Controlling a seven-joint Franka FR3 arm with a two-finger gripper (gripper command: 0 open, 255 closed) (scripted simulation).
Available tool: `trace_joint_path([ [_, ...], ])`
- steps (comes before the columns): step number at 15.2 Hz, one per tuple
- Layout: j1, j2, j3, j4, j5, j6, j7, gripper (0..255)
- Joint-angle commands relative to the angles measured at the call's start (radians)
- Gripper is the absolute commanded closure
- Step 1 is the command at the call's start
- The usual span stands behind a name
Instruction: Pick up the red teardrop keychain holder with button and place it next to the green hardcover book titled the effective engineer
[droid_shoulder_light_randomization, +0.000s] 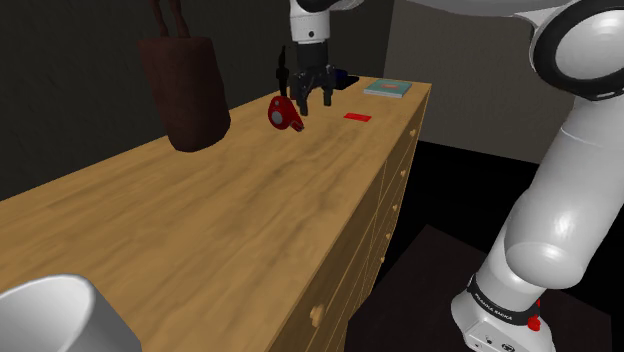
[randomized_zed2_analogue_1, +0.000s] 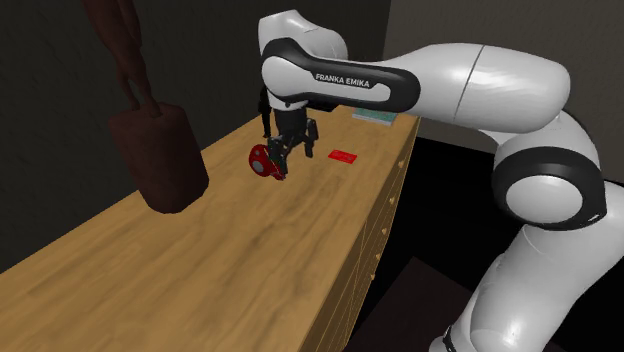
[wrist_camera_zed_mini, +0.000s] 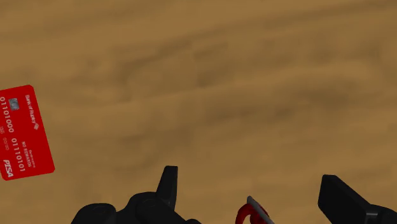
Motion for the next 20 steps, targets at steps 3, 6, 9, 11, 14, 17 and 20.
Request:
trace_joint_path([
  [3,0.012,0.22,0.009,0.3,0.002,-0.096,0.005,0],
  [6,0.015,0.256,0.01,0.326,0.004,-0.09,0.007,0],
  [9,0.013,0.231,0.01,0.25,0.007,-0.038,0.005,0],
  [11,0.011,0.217,0.009,0.203,0.008,-0.005,0.005,0],
  [14,0.011,0.214,0.009,0.19,0.008,0.005,0.004,0],
  [17,0.011,0.214,0.009,0.19,0.008,0.005,0.004,0],
  [20,0.011,0.214,0.009,0.19,0.008,0.005,0.004,0],
])
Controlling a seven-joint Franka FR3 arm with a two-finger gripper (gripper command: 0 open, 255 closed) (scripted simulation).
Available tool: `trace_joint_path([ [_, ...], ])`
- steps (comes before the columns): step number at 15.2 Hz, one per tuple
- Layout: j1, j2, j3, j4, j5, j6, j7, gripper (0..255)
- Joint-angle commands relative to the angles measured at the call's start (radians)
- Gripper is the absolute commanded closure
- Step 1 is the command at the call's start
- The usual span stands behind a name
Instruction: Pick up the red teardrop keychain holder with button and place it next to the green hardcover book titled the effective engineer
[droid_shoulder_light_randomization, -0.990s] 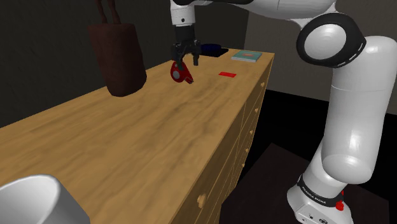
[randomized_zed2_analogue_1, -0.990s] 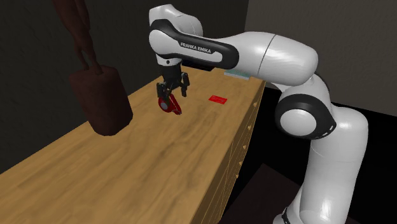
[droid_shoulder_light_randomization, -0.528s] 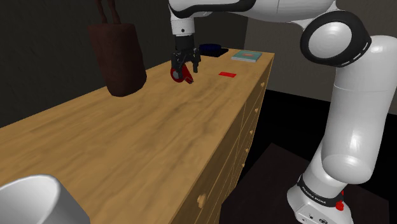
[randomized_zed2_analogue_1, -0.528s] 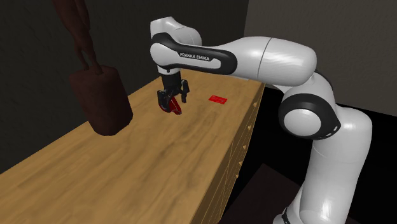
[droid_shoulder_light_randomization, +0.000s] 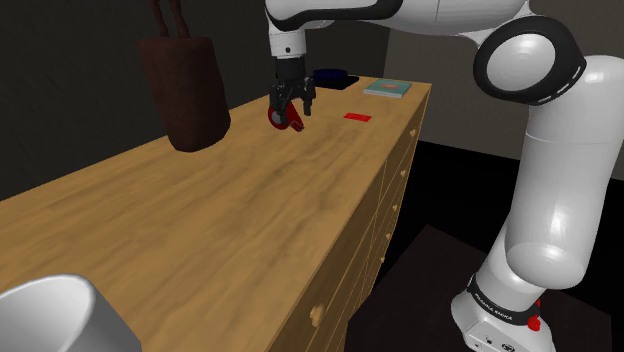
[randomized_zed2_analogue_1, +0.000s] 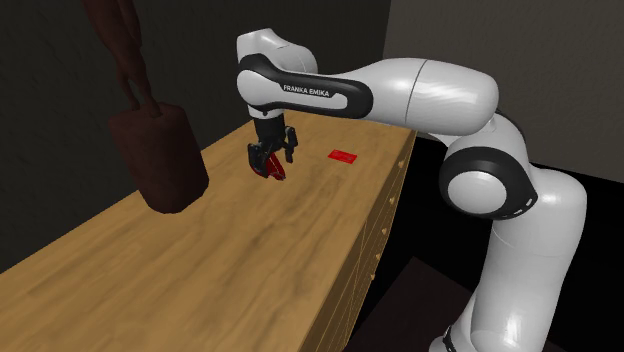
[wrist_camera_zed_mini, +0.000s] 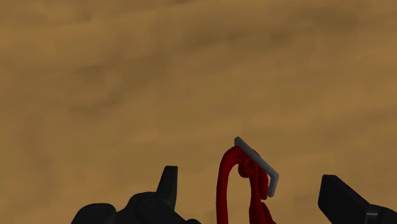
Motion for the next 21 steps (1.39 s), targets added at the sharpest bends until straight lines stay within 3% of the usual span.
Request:
trace_joint_path([
  [1,0.0,0.0,0.0,0.0,0.0,0.0,0.0,255],
  [10,0.0,0.0,0.0,0.0,0.0,0.0,0.0,255],
  [21,0.009,0.076,0.002,0.263,-0.009,-0.187,0.005,255],
])
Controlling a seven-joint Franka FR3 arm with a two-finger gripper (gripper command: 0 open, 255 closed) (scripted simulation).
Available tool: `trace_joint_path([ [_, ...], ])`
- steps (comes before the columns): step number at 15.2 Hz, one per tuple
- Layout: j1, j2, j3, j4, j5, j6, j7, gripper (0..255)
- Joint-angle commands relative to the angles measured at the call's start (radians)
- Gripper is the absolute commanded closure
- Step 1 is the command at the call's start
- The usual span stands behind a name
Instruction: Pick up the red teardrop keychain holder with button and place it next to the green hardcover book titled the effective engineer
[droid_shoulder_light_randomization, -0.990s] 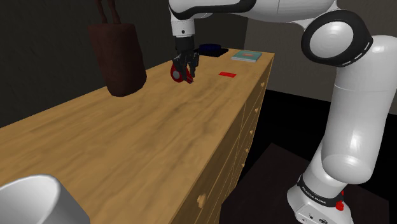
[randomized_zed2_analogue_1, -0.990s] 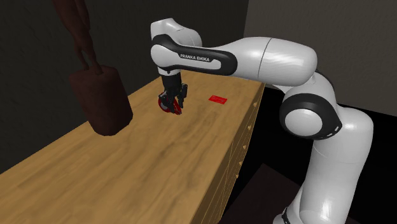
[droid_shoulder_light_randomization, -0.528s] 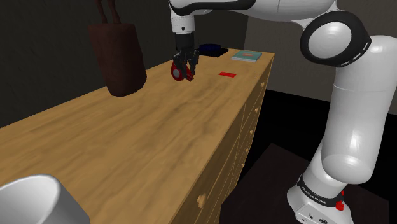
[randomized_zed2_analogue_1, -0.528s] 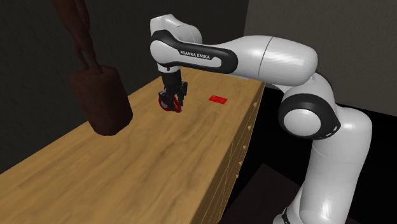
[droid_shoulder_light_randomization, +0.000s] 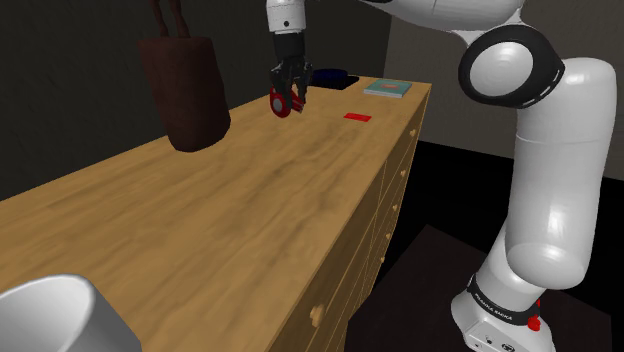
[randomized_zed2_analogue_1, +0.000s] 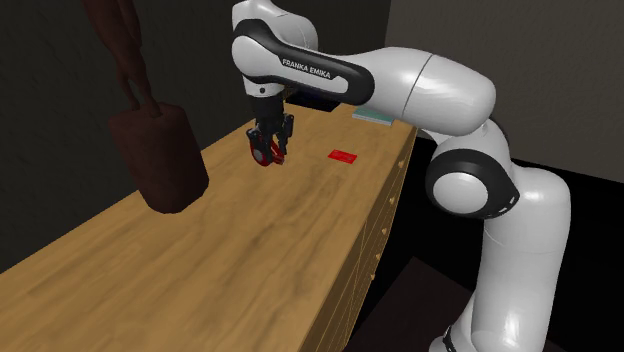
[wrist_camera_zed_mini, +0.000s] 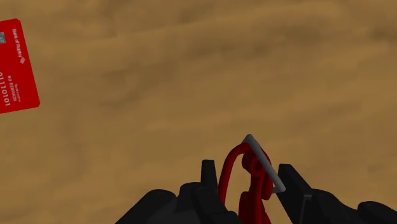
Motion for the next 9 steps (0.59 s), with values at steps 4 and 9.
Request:
trace_joint_path([
  [4,0.008,0.062,0.001,0.167,-0.007,-0.106,0.002,255],
  [9,-0.043,0.027,-0.019,0.139,-0.004,-0.112,-0.065,255],
])
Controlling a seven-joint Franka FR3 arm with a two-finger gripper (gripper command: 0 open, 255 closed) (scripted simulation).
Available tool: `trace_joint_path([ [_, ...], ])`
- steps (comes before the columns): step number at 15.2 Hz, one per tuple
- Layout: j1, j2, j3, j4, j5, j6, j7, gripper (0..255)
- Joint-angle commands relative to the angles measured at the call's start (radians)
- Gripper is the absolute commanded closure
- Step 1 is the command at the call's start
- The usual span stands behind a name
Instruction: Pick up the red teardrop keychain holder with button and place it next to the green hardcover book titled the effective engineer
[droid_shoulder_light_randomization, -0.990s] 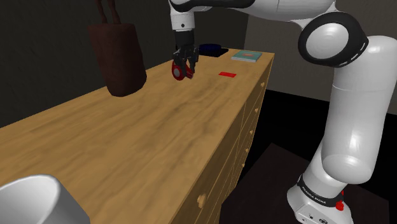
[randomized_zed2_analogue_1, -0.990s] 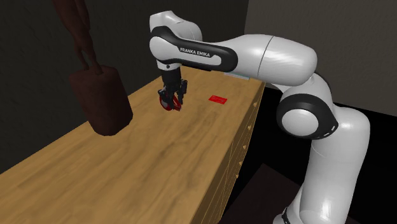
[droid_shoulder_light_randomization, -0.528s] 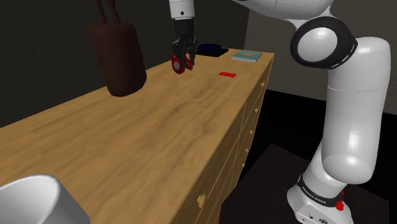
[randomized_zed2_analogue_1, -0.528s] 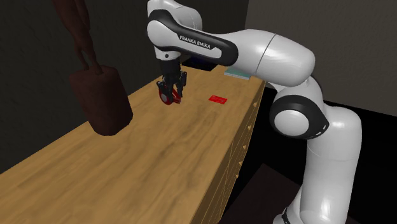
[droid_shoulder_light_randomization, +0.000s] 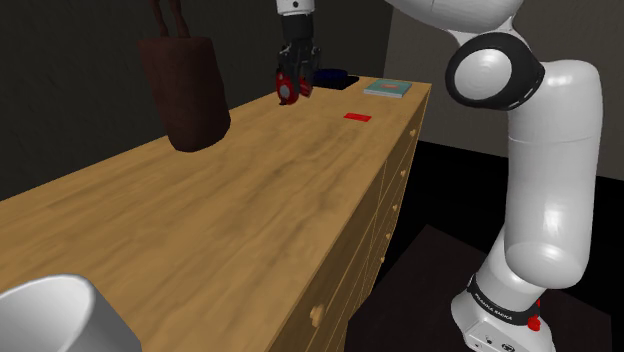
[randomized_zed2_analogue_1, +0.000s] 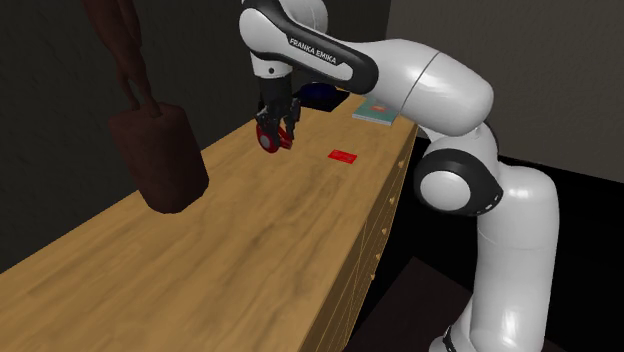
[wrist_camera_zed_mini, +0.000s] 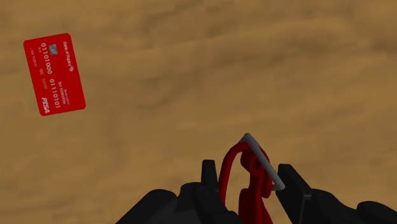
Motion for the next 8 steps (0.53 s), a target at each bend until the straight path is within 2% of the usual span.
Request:
trace_joint_path([
  [1,-0.035,-0.044,-0.013,-0.069,0.004,0.025,-0.045,255],
  [8,-0.147,-0.109,-0.069,-0.163,0.007,0.056,-0.209,255],
])
